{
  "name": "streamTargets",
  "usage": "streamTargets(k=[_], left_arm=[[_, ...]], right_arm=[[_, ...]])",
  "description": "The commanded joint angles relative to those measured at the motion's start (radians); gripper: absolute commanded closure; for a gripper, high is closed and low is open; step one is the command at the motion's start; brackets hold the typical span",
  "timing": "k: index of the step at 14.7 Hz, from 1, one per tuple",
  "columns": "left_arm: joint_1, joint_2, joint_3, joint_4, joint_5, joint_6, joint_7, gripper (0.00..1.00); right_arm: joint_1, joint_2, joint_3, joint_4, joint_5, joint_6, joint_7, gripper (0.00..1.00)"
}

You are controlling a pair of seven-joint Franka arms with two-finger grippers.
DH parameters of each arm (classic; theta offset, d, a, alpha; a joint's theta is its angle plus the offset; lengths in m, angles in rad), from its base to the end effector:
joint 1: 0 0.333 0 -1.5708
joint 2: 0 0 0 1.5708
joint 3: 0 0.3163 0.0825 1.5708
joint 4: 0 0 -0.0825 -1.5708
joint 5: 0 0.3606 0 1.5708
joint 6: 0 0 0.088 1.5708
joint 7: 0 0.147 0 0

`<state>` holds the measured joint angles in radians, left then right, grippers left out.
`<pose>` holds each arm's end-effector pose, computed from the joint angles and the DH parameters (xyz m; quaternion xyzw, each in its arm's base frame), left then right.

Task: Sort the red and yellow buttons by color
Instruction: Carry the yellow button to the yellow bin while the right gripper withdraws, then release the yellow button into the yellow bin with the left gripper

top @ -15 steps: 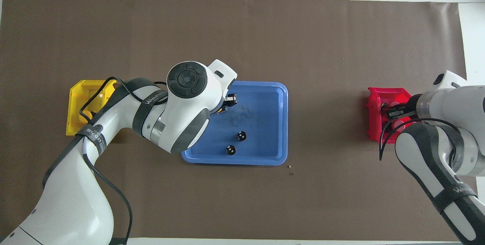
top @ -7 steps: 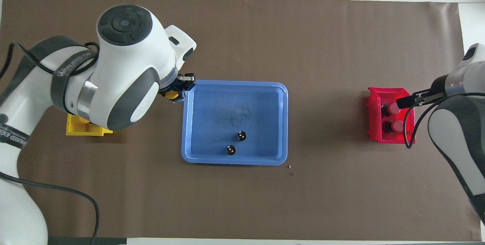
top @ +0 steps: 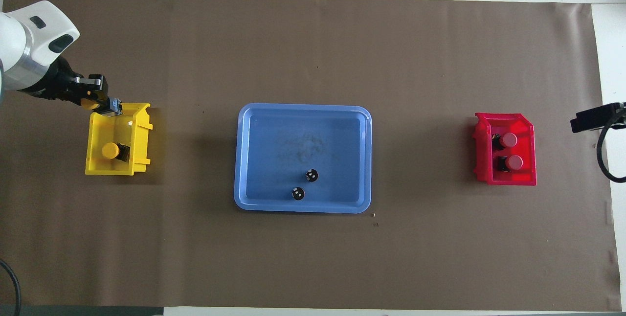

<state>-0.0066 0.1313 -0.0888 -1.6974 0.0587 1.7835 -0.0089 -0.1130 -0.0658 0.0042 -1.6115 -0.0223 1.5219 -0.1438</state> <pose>0.5724 -0.0453 0.4732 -0.9983 0.0498 0.0211 0.0239 0.5011 -0.0581 0.5965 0.9997 0.0171 -0.0132 0.0097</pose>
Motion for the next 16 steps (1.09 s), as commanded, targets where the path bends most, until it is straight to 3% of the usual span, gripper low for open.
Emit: streamTargets(k=[1, 7, 16], left_arm=[[0.031, -0.074, -0.009, -0.209, 0.004, 0.185, 0.043, 0.98], [0.051, -0.064, -0.008, -0.298, 0.006, 0.298, 0.064, 0.98], [0.066, -0.013, -0.008, -0.406, 0.006, 0.484, 0.070, 0.98]], right_arm=[[-0.024, 0.046, 0.005, 0.065, -0.002, -0.045, 0.043, 0.00], [0.041, 0.047, -0.061, 0.024, -0.004, -0.006, 0.058, 0.00], [0.047, 0.038, -0.056, 0.028, -0.007, -0.020, 0.052, 0.00]])
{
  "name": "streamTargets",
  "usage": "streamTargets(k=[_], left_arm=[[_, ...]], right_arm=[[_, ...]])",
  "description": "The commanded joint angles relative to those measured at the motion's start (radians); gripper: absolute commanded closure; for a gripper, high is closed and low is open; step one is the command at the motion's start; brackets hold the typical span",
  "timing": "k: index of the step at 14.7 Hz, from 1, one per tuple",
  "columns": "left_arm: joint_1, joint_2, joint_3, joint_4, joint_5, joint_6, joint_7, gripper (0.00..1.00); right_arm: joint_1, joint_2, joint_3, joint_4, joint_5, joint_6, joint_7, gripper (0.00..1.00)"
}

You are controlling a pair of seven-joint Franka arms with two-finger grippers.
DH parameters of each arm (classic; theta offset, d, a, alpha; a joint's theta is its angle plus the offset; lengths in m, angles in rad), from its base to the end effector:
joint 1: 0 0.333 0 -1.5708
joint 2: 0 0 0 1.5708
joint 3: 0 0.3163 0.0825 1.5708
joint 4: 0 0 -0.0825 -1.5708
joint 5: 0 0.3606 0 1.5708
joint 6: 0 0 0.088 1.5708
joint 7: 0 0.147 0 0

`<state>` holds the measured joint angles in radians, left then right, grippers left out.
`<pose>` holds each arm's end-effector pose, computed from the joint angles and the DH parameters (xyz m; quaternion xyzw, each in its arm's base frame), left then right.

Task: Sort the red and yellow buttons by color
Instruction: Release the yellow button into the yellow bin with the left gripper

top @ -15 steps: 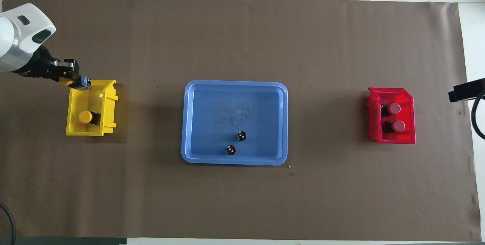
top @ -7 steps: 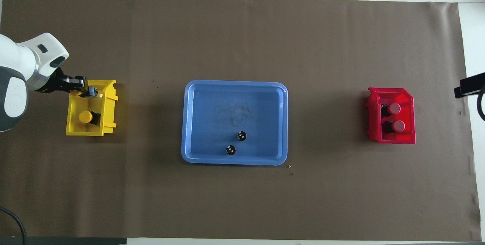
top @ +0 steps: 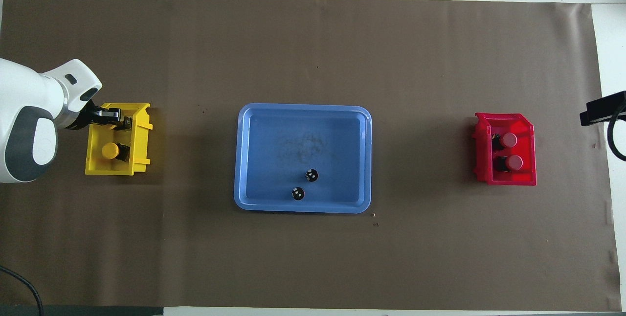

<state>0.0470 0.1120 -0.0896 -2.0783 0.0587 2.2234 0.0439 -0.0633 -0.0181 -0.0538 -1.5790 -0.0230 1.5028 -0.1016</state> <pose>0.5514 -0.0193 0.3522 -0.9979 0.0603 -0.0168 0.0186 0.5119 -0.0640 0.5850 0.9995 -0.0082 -0.0301 0.0078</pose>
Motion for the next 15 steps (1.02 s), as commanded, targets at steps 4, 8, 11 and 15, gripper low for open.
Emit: streamTargets(k=[4, 8, 11, 15], left_arm=[[0.013, 0.021, -0.006, -0.029, 0.006, 0.062, 0.017, 0.51], [0.014, 0.025, -0.005, 0.006, 0.007, 0.032, 0.019, 0.45], [0.016, 0.031, -0.005, 0.067, 0.009, -0.039, 0.021, 0.45], [0.011, 0.018, -0.005, 0.162, 0.009, -0.180, 0.019, 0.00]], right_arm=[[0.000, -0.010, 0.002, -0.004, -0.008, -0.004, 0.011, 0.00], [0.000, -0.014, 0.002, -0.009, -0.008, -0.004, 0.013, 0.00], [0.002, -0.016, 0.003, -0.009, -0.006, -0.004, 0.011, 0.00], [0.010, -0.014, 0.006, -0.003, -0.006, -0.015, 0.007, 0.00]])
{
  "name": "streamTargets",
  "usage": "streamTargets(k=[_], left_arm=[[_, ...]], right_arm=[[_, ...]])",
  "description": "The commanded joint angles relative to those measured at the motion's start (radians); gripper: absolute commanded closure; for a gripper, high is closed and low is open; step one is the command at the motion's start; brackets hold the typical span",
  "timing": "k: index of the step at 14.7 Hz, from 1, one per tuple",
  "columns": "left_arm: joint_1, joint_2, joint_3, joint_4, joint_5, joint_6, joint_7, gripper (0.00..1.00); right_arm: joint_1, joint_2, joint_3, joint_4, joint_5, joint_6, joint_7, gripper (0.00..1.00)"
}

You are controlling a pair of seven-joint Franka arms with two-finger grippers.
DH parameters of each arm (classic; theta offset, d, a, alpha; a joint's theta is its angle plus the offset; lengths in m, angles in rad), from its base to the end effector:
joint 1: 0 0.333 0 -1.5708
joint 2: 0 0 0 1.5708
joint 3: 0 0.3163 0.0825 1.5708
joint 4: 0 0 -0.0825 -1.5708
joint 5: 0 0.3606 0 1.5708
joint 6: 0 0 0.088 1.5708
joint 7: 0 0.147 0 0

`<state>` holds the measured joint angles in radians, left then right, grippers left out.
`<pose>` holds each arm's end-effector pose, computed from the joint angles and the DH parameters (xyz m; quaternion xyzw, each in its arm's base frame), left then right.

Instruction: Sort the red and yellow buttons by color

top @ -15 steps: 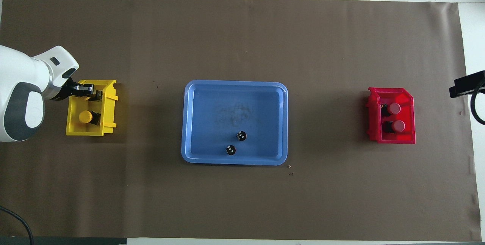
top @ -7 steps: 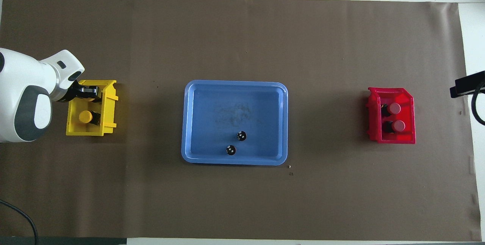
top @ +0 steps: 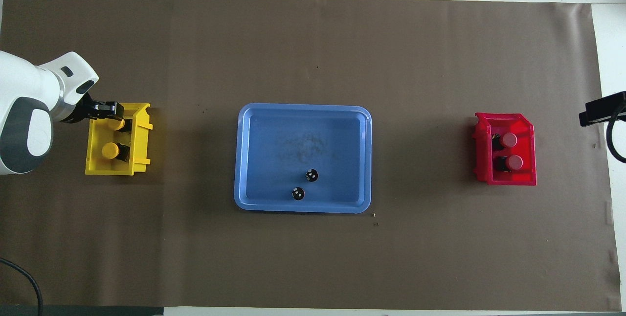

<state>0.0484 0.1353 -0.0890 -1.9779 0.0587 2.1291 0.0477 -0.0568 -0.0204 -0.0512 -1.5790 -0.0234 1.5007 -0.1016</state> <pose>0.5660 -0.0174 0.3746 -0.9980 0.0590 -0.0082 0.0191 0.5115 -0.0593 0.5860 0.9995 -0.0037 -0.0300 0.0081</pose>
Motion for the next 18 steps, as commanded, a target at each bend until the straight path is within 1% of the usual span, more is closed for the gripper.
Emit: streamTargets(k=[1, 4, 6, 7, 10, 13, 18], left_arm=[[0.004, -0.006, -0.008, 0.098, 0.009, -0.131, 0.014, 0.00], [-0.010, -0.008, -0.015, 0.236, -0.002, -0.295, 0.006, 0.00], [-0.007, -0.020, -0.011, 0.351, -0.089, -0.414, 0.004, 0.00], [-0.012, -0.025, -0.014, 0.404, -0.095, -0.473, 0.010, 0.00], [-0.016, -0.034, -0.020, 0.507, -0.100, -0.618, 0.009, 0.00], [-0.019, -0.066, -0.018, 0.518, -0.093, -0.667, 0.009, 0.00], [-0.019, -0.085, -0.031, 0.516, -0.102, -0.661, 0.011, 0.00]], right_arm=[[0.002, -0.012, 0.004, -0.003, -0.006, -0.013, 0.007, 0.00], [0.003, -0.012, 0.004, -0.001, -0.006, -0.014, 0.008, 0.00], [0.003, -0.012, 0.005, -0.001, -0.006, -0.016, 0.008, 0.00], [0.003, -0.012, 0.005, -0.001, -0.006, -0.016, 0.008, 0.00], [0.003, -0.012, 0.005, 0.001, -0.004, -0.014, 0.008, 0.00], [0.002, -0.012, 0.005, 0.002, -0.004, -0.017, 0.008, 0.00], [0.002, -0.012, 0.005, 0.002, -0.006, -0.017, 0.008, 0.00]])
